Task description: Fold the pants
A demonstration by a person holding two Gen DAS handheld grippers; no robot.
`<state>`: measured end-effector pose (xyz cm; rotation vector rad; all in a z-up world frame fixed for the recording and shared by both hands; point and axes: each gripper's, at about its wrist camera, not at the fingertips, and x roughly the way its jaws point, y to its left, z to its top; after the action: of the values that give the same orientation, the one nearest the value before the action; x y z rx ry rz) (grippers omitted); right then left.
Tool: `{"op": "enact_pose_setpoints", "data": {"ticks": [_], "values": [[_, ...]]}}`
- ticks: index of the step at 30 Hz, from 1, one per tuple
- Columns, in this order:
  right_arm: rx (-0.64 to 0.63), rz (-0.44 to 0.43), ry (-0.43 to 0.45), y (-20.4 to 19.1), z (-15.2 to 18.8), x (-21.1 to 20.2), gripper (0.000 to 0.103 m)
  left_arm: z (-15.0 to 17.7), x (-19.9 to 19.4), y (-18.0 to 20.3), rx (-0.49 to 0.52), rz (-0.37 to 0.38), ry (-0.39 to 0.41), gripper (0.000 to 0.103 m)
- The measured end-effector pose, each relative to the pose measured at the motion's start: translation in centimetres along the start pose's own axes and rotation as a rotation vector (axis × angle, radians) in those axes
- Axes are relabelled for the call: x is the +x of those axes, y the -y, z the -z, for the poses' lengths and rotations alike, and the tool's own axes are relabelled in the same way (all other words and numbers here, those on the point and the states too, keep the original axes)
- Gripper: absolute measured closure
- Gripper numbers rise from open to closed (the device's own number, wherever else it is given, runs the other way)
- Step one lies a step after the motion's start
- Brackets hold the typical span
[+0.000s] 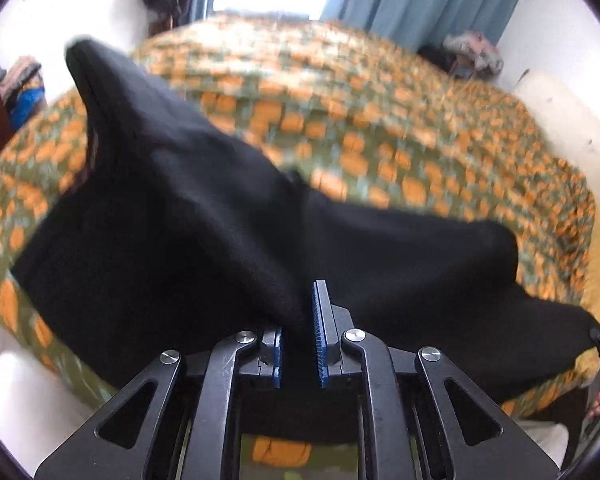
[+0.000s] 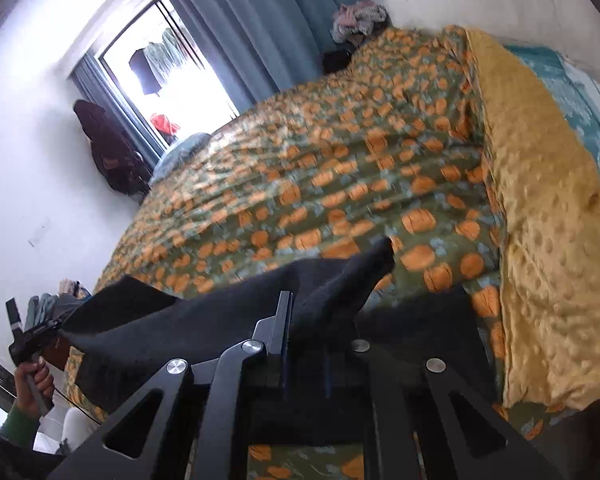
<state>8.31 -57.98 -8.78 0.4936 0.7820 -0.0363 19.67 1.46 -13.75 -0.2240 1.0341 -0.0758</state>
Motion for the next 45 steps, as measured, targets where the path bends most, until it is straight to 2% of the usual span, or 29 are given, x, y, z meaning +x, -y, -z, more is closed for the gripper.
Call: {"op": "enact_pose_setpoints", "data": {"ticks": [1,2,4,6,9,17,22,26,32,36,38,41,45], "values": [[0.016,0.029,-0.048,1.4,1.2,1.1,0.091,1.4,1.7,-0.2,-0.014,0.003,-0.064,0.091],[0.032,0.063,-0.104,2.9,2.5,2.2,0.091,2.2,2.5,-0.3,-0.032,0.007,-0.088,0.092],[0.065,0.122,-0.202,5.4,4.9,4.2,0.091,2.7,2.6,0.0,-0.061,0.017,-0.071,0.091],[0.089,0.157,-0.249,6.6,6.3,5.1,0.091,2.4,2.2,0.7,-0.043,0.027,-0.059,0.091],[0.103,0.163,-0.227,7.1,6.7,4.1,0.091,2.4,2.3,2.0,0.016,0.012,-0.05,0.091],[0.055,0.228,-0.191,7.9,5.1,3.4,0.091,3.7,2.9,3.0,0.046,0.0,-0.079,0.087],[-0.018,0.216,-0.108,7.3,3.7,2.9,0.091,4.4,3.1,3.2,0.05,-0.007,-0.075,0.086],[-0.004,0.262,-0.192,8.6,4.5,4.4,0.091,4.9,3.0,3.8,0.084,-0.007,-0.076,0.077],[-0.068,0.256,-0.111,7.1,3.4,3.4,0.091,5.0,3.1,3.7,0.076,-0.006,-0.071,0.078],[-0.07,0.294,-0.187,8.2,3.9,4.9,0.091,5.5,2.9,4.0,0.083,-0.006,-0.083,0.077],[-0.066,0.299,-0.187,8.4,4.5,5.2,0.091,5.5,2.4,3.8,0.083,-0.008,-0.092,0.064],[-0.054,0.306,-0.171,8.4,4.7,5.0,0.091,5.2,1.5,2.0,0.006,0.028,-0.089,0.061],[-0.051,0.305,-0.174,8.4,4.7,5.1,0.091,5.1,0.5,-2.2,-0.203,0.102,-0.062,0.062]]}}
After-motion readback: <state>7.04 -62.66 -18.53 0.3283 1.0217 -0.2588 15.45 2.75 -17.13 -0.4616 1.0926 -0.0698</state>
